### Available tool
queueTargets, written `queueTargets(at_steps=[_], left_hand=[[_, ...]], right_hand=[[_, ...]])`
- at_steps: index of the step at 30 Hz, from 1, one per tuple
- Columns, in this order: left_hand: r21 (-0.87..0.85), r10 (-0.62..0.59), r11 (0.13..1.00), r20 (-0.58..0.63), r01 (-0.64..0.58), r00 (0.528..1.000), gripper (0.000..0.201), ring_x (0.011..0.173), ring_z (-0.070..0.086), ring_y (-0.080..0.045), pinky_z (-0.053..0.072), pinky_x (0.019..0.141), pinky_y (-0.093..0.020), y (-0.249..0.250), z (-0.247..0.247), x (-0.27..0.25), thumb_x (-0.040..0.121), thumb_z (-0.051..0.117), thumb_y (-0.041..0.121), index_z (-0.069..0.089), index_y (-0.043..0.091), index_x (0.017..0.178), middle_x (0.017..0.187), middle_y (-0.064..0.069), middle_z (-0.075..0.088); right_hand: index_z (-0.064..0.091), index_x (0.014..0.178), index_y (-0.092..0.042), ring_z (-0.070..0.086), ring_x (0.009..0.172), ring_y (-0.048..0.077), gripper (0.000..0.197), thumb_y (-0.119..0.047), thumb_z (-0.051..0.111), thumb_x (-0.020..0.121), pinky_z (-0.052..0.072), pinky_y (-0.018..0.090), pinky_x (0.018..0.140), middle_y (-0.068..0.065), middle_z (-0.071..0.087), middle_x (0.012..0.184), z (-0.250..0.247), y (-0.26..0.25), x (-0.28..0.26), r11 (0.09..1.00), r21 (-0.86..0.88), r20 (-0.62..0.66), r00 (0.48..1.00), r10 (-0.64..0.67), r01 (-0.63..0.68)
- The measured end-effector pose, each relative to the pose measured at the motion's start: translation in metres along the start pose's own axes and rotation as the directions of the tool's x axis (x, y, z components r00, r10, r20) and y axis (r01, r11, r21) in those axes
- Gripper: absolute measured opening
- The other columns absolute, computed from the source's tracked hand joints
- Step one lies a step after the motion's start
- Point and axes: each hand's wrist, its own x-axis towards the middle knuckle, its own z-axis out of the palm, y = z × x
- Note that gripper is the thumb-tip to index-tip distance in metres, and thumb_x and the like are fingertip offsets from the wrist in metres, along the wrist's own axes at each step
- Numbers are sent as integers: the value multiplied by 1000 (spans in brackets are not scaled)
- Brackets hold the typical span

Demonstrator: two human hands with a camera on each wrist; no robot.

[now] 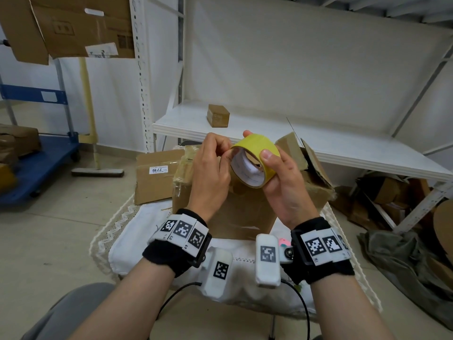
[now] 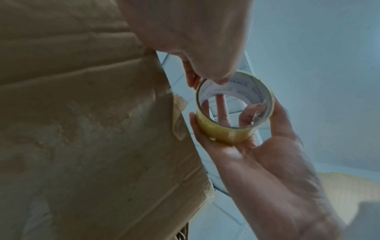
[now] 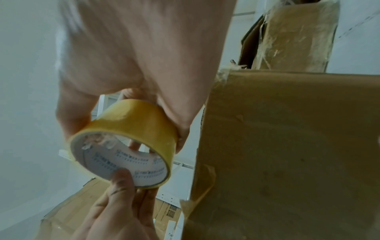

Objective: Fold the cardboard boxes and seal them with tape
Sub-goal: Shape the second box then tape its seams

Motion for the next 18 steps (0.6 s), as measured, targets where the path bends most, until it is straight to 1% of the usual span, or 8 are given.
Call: queueTargets(at_steps=[2,5,7,12,14,18], left_hand=[[-68,-30,997,-14,29,999,6,82,59,-16,47,72,-22,1,-2,0,96,62,10,56,9,94,89,-3,62],[-75,-52,996,-36,50,998,4,81,60,-9,48,72,-21,0,-3,1,94,66,12,63,11,94,87,5,64],[-76,-69,995,-43,65,997,4,80,60,-8,49,72,-22,-2,-3,2,93,67,13,63,12,92,85,6,64],[-95,-116,989,-10,114,993,7,80,61,-13,52,72,-30,-4,-4,4,93,67,15,60,16,92,84,7,63],[-83,-106,991,-6,105,994,6,79,60,-13,52,72,-32,-4,-5,4,94,66,15,60,14,92,84,7,63],[-56,-73,996,11,74,997,8,78,59,-13,52,72,-36,-5,-7,4,94,64,12,59,9,90,83,2,63]], right_hand=[[66,124,-11,50,137,29,32,-16,57,94,30,52,121,6,61,142,-1,0,0,1000,5,-4,1000,-14,14],[65,125,-10,54,132,24,34,-16,58,93,30,52,121,5,62,141,-2,2,1,1000,-3,-4,1000,-17,17],[65,126,-9,55,130,22,34,-16,57,93,31,51,121,4,63,140,-2,3,2,1000,-16,-2,1000,-18,18],[67,122,-10,58,126,20,31,-16,58,93,32,51,120,3,63,140,0,3,3,999,-33,-4,1000,-13,13],[68,119,-11,57,127,21,29,-15,58,93,33,50,119,3,62,141,0,3,3,999,-35,2,1000,-15,15],[66,122,-9,56,129,22,30,-14,57,94,35,49,118,4,60,143,1,4,2,999,-39,9,1000,-18,18]])
